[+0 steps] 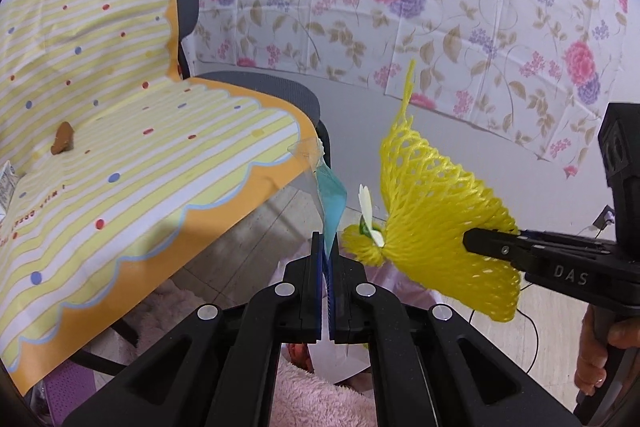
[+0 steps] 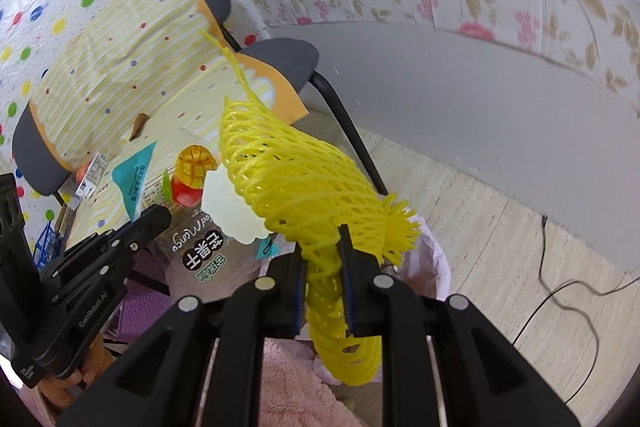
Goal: Collect trash
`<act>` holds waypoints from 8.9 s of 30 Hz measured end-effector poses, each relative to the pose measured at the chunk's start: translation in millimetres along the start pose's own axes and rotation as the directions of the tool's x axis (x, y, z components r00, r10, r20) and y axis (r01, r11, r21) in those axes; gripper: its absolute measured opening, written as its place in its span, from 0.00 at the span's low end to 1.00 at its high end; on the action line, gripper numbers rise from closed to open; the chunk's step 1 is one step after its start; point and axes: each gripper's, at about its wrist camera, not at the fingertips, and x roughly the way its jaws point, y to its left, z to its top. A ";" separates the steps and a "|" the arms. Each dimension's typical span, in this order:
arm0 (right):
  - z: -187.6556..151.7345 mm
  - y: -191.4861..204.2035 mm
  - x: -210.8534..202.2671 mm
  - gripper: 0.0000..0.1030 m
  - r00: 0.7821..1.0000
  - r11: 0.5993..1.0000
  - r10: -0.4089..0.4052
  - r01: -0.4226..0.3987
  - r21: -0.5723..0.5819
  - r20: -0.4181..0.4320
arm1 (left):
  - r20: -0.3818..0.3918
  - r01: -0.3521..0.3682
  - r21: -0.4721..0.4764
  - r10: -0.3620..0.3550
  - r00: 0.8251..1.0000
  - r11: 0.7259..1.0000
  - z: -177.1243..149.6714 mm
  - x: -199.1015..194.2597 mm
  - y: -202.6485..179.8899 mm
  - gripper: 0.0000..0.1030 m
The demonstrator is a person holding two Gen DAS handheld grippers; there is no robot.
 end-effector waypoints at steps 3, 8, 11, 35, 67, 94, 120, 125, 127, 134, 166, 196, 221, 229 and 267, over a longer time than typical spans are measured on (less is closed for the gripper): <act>1.7 -2.9 10.6 0.15 1.000 1.000 0.001 -0.001 0.019 -0.015 | -0.014 0.007 0.005 -0.006 1.000 1.000 2.3 7.2 -0.5 0.05; 2.0 -9.9 27.3 0.28 0.999 0.999 -0.010 0.011 0.045 -0.036 | -0.022 -0.005 -0.010 0.004 1.000 1.000 4.4 12.8 4.9 0.35; 1.6 -12.2 35.8 0.41 0.999 0.999 -0.021 0.023 0.048 -0.043 | -0.016 -0.008 -0.028 0.008 1.000 1.000 4.9 10.6 11.5 0.41; 27.1 76.1 -26.9 0.49 0.991 0.970 0.020 0.013 -0.243 0.133 | 0.029 -0.183 -0.164 0.190 0.981 0.969 -5.2 -67.8 80.6 0.57; 102.1 260.7 95.3 0.77 0.983 0.818 0.178 -0.119 -0.563 0.052 | -0.100 -0.577 -0.435 0.599 0.794 0.692 1.5 -127.9 300.3 0.86; 154.7 329.3 203.3 0.68 0.986 0.802 0.158 -0.162 -0.575 -0.057 | -0.268 -0.570 -0.485 0.507 0.819 0.664 38.1 -19.7 424.2 0.74; 156.4 404.5 287.7 0.50 0.963 0.737 0.166 -0.263 -0.623 -0.211 | -0.115 -0.592 -0.490 0.626 0.771 0.640 9.9 -95.4 389.4 0.72; 170.0 408.6 319.2 0.48 0.951 0.773 0.164 -0.288 -0.564 -0.262 | -0.119 -0.590 -0.492 0.622 0.774 0.640 9.4 -91.2 391.1 0.72; 171.5 408.9 329.1 0.35 0.938 0.781 0.175 -0.318 -0.538 -0.300 | -0.121 -0.576 -0.495 0.605 0.787 0.651 8.7 -88.7 389.7 0.72; 166.0 398.8 278.3 0.15 0.924 0.765 0.273 -0.378 -0.521 -0.270 | -0.108 -0.583 -0.475 0.614 0.782 0.659 5.5 -101.5 364.7 0.72; 34.6 190.2 -1.4 0.14 0.975 0.865 0.215 -0.161 -0.476 0.062 | 0.078 -0.332 -0.279 0.365 0.928 0.901 -26.6 -117.3 125.7 0.72; 16.6 34.9 -17.4 0.38 0.994 0.977 -0.055 0.073 -0.198 0.093 | -0.103 -0.097 0.012 0.098 0.990 0.995 -6.9 6.9 12.5 0.85; 26.0 128.1 -44.8 0.94 0.993 0.909 0.070 -0.026 -0.417 0.091 | -0.019 -0.287 -0.222 0.290 0.957 0.932 -1.3 -113.3 102.4 0.94; 36.7 191.1 -50.0 0.94 0.983 0.845 0.161 -0.094 -0.526 0.084 | -0.073 -0.455 -0.298 0.455 0.888 0.839 -8.0 -159.8 143.7 0.94; 26.3 249.6 -17.2 0.94 0.978 0.793 0.210 -0.160 -0.589 0.017 | -0.182 -0.596 -0.382 0.575 0.798 0.706 -39.0 -199.7 188.0 0.94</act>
